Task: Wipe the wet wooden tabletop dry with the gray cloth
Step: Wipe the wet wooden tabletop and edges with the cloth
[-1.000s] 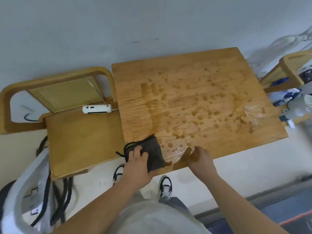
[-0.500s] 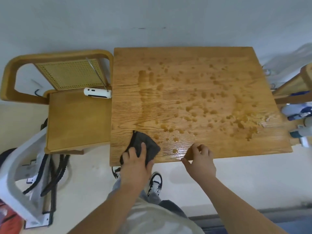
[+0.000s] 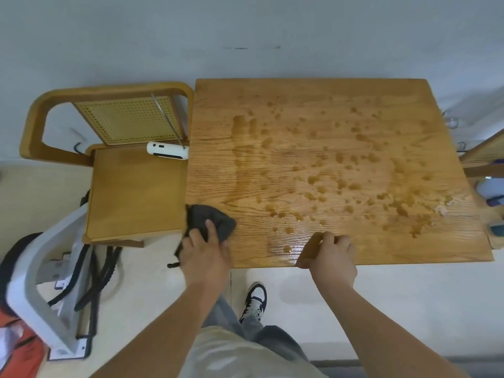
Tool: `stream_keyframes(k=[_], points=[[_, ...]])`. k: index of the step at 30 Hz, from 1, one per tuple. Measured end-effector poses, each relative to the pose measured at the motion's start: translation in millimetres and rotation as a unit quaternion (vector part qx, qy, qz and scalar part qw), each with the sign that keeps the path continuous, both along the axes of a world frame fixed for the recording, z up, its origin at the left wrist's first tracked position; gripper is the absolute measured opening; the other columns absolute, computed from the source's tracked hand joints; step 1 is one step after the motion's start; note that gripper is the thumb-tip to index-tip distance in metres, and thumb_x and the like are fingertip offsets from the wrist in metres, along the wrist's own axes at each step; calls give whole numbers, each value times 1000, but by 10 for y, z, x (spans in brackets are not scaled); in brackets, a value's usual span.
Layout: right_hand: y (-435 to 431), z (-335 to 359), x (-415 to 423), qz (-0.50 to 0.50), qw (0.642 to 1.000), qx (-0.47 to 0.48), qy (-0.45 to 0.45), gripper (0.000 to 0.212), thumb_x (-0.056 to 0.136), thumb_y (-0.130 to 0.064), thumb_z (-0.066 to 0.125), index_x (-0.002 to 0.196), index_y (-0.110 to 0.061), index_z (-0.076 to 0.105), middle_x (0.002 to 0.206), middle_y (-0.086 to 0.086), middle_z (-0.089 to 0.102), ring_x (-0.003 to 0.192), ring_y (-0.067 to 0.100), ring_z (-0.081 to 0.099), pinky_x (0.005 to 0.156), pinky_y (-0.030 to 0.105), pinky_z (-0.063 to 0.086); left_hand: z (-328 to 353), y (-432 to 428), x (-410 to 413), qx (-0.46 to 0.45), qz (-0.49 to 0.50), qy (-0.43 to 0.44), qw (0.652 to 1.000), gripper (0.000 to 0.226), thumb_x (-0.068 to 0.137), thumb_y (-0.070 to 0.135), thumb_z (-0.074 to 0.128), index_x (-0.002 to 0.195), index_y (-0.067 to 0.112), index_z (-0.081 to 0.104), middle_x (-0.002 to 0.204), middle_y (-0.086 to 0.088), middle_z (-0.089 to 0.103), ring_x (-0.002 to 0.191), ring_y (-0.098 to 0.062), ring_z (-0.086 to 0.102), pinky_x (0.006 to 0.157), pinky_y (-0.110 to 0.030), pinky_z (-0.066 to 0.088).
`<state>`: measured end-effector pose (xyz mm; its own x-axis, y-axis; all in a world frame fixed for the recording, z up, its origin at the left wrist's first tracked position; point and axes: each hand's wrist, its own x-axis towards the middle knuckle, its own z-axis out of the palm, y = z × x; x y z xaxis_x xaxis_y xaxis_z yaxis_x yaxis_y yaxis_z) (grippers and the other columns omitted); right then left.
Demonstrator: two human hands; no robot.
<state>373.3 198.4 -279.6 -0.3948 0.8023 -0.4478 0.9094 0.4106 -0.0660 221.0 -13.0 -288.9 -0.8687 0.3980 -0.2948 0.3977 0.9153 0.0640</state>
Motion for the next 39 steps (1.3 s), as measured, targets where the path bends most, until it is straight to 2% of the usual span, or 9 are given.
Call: stream_keyframes(k=[7,14,17,22,26,28,33,35,39], points=[[44,-13,78,35,999,4,-5,69,78,-52,80,135,-31,48,138,5,38,134,28,32,74,41,56,101,323,253,-3,-335,-77,939,65,106,54,31,162,33,5,137,-5,35,121,-27,36,100,-42,39],[23,-78,128,47,999,-1,3,77,79,-56,77,142,-29,42,139,5,34,136,28,25,63,35,53,-55,67,-138,-41,-15,-13,999,70,104,53,26,164,21,10,133,-16,41,121,-34,43,88,-42,54],[29,-64,137,55,998,2,-5,77,82,-54,75,143,-27,38,140,7,34,138,30,25,69,37,58,58,443,328,-23,-171,-44,984,68,107,51,28,163,20,4,130,-13,38,114,-31,43,87,-41,49],[64,-23,125,60,998,4,-9,67,85,-43,72,143,-28,40,140,7,37,135,29,27,65,34,51,-3,733,72,-15,-458,-60,887,62,106,50,36,160,33,9,130,-8,38,114,-30,41,91,-45,45],[46,-66,151,40,999,-9,6,75,85,-54,71,147,-32,36,142,2,30,141,26,18,60,31,48,-30,703,-258,-41,-144,-35,988,62,108,48,27,163,33,2,133,-8,34,117,-27,40,94,-39,48],[26,-79,182,32,999,-13,23,76,84,-54,72,148,-34,36,144,1,31,144,26,15,63,35,54,16,763,-66,-46,-78,-46,995,65,108,48,23,163,27,-3,132,-12,33,116,-29,41,90,-39,51],[12,-94,220,23,998,-15,57,80,77,-54,79,145,-33,42,147,2,39,146,26,19,59,33,50,-66,1021,176,56,-466,-77,880,63,102,45,46,158,30,22,125,-9,45,104,-28,47,79,-41,49],[18,-110,232,16,997,-16,70,83,77,-58,78,147,-33,42,150,1,37,148,26,17,63,35,54,-186,1291,-110,60,-519,-27,852,62,100,44,50,157,34,28,125,-8,46,105,-28,48,81,-43,48],[1,-136,246,12,997,-18,77,80,80,-58,74,149,-32,42,155,1,33,151,26,11,76,37,55,-37,1822,-171,9,-276,-51,960,59,107,43,38,161,35,16,136,-9,35,119,-30,37,94,-44,43]])
